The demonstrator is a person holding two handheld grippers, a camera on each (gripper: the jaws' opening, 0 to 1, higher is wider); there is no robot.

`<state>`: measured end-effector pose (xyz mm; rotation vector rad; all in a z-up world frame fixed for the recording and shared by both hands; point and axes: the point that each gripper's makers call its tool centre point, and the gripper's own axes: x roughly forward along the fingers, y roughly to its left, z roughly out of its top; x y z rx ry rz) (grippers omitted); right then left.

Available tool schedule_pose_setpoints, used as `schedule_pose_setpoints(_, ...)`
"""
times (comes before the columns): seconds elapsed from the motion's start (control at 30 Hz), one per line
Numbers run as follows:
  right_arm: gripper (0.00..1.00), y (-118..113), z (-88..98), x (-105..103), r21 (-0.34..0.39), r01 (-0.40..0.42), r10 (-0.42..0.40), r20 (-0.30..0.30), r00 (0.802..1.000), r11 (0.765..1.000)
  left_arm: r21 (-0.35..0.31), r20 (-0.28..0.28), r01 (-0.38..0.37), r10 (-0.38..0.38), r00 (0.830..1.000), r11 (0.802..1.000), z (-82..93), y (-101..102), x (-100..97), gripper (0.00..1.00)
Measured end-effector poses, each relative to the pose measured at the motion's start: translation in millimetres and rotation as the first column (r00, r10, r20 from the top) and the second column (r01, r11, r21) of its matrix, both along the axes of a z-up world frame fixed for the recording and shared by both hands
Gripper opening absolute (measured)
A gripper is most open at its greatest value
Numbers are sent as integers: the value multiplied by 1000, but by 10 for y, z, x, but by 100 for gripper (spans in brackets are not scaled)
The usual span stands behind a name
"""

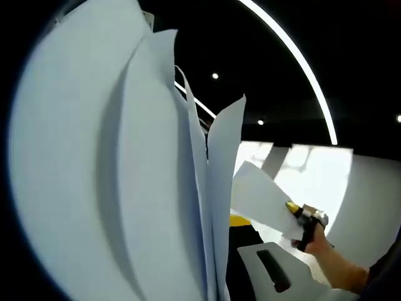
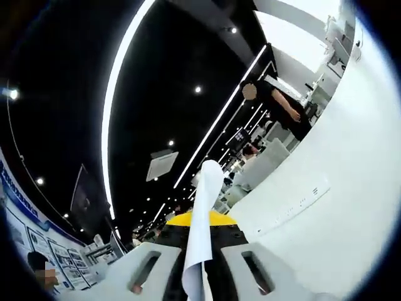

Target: Organize the stack of printing papers by aligning and flattening the scattered papers on the table

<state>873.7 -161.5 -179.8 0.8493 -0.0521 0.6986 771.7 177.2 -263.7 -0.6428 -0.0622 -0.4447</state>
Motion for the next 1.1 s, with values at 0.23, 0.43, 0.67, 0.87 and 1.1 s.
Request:
schedule_pose_setpoints(0.23, 0, 22, 142, -64, 12, -7, 6, 31, 1000, 1000, 9, 0, -1, 1, 1000, 1000, -6, -5, 0, 7)
schedule_pose_setpoints(0.43, 0, 54, 231, -139, 19, -18, 17, 54, 998, 1000, 19, 1, -1, 1, 1000, 1000, -9, -20, -8, 7)
schedule_pose_setpoints(0.67, 0, 95, 319, -198, 24, -25, 23, 73, 997, 999, 21, 0, -1, 1, 1000, 1000, -10, -23, -11, 7)
schedule_pose_setpoints(0.87, 0, 120, 396, -219, 30, -32, 29, 93, 995, 999, 23, 0, -1, 1, 1000, 1000, -9, -25, -10, 7)
schedule_pose_setpoints(1.1, 0, 151, 445, -238, 39, -36, 32, 104, 994, 999, 20, 0, 0, 0, 1000, 1000, -8, -26, -7, 7)
